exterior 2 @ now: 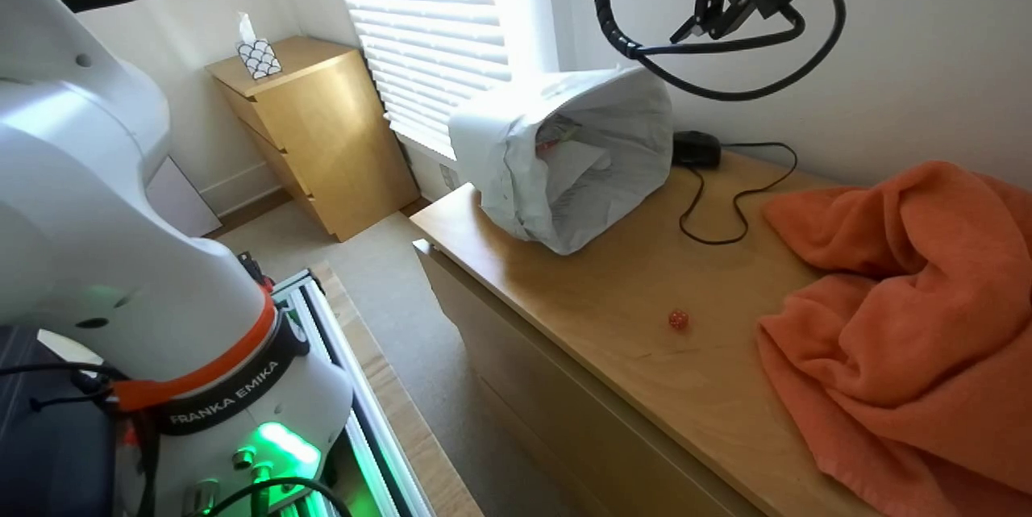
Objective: Pick up the waste bin and lay it on the counter top in a horizontal position
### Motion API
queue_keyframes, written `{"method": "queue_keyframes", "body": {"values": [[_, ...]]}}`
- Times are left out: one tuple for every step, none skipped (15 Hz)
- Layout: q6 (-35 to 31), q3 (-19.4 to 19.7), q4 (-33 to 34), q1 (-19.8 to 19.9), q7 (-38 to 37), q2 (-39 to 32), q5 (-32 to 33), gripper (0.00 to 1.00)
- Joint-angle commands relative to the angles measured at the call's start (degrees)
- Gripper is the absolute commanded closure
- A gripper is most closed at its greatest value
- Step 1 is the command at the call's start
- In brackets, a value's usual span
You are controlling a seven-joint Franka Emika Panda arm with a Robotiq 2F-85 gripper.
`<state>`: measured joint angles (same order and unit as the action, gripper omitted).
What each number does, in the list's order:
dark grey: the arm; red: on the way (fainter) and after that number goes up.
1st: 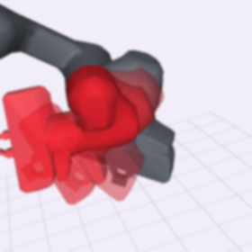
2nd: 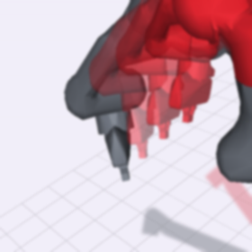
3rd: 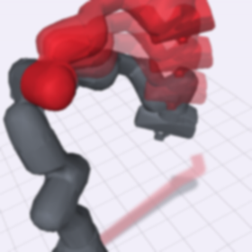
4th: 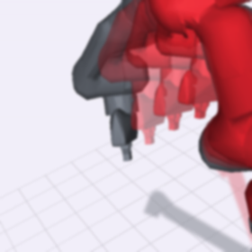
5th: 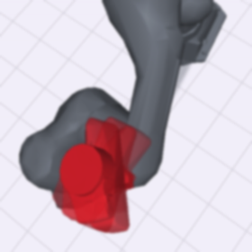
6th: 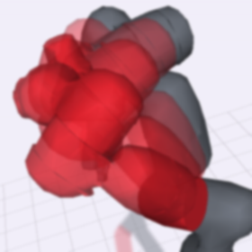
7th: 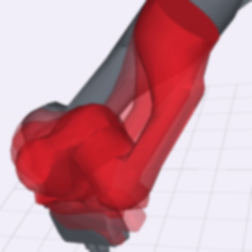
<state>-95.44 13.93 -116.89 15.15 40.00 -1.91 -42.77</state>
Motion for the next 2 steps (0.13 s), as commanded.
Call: {"method": "queue_keyframes", "body": {"values": [[0.2,0.1,0.2,0.0,0.0,-0.1,0.1,0.00],[0.2,0.1,0.2,0.0,0.0,-0.2,0.1,0.00]]}}
